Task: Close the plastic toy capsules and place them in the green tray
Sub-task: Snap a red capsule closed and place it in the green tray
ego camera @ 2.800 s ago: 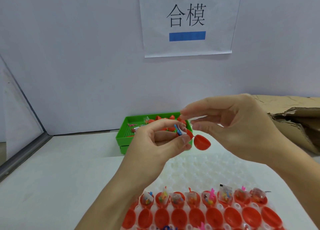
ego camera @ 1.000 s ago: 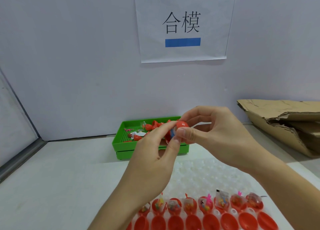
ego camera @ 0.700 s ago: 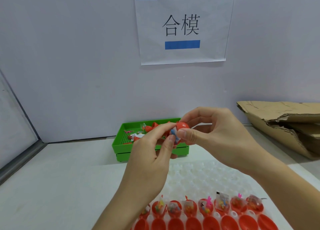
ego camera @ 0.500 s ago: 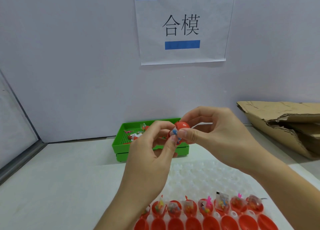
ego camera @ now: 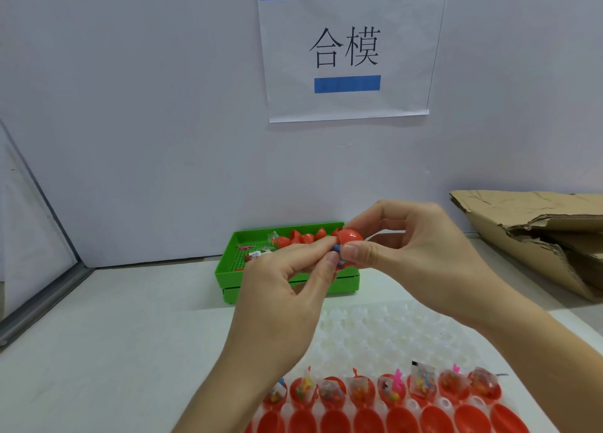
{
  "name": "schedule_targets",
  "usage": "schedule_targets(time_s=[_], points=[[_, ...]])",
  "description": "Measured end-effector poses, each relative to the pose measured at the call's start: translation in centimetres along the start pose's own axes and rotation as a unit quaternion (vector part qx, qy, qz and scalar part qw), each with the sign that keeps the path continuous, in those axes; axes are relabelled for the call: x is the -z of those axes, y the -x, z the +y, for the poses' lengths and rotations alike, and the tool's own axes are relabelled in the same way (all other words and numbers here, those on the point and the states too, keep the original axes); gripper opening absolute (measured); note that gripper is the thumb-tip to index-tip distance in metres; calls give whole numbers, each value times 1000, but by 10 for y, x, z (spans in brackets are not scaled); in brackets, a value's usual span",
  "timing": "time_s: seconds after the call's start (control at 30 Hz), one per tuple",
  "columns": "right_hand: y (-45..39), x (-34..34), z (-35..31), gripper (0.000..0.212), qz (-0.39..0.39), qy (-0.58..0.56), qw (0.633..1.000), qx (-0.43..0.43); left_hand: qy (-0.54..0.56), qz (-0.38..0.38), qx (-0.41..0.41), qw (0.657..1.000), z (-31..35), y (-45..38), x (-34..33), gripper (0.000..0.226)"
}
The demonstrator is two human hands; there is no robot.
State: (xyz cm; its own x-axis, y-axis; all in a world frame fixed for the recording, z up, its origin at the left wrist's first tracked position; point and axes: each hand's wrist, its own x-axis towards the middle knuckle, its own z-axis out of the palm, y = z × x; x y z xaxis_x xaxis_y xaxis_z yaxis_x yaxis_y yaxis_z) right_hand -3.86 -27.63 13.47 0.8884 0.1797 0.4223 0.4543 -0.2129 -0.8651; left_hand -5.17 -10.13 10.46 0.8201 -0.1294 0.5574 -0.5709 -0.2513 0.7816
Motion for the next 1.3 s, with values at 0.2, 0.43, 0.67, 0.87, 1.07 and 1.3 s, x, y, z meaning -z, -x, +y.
schedule_targets(time_s=[0.2, 0.43, 0.67, 0.87, 1.07, 1.3], points=[[-1, 1, -1, 33, 8, -15, 1000, -4, -35, 36, -39, 998, 0, 2, -5, 40], [0, 3, -2, 26, -11, -61, 998, 9, -30, 82, -61, 994, 1, 2, -8, 26], [1, 0, -1, 22, -9, -31, 999, 29, -80, 93, -73, 990, 0, 2, -8, 27], [2, -3, 1, 17, 7, -35, 998, 48, -132, 58, -88, 986, 4, 2, -8, 38], [1, -1, 3, 22, 5, -26, 999, 39, 14, 79, -14, 997, 7, 0, -4, 43], [1, 1, 2, 24, -4, -25, 996, 80, 112, 46, 13, 993, 9, -3, -1, 29]])
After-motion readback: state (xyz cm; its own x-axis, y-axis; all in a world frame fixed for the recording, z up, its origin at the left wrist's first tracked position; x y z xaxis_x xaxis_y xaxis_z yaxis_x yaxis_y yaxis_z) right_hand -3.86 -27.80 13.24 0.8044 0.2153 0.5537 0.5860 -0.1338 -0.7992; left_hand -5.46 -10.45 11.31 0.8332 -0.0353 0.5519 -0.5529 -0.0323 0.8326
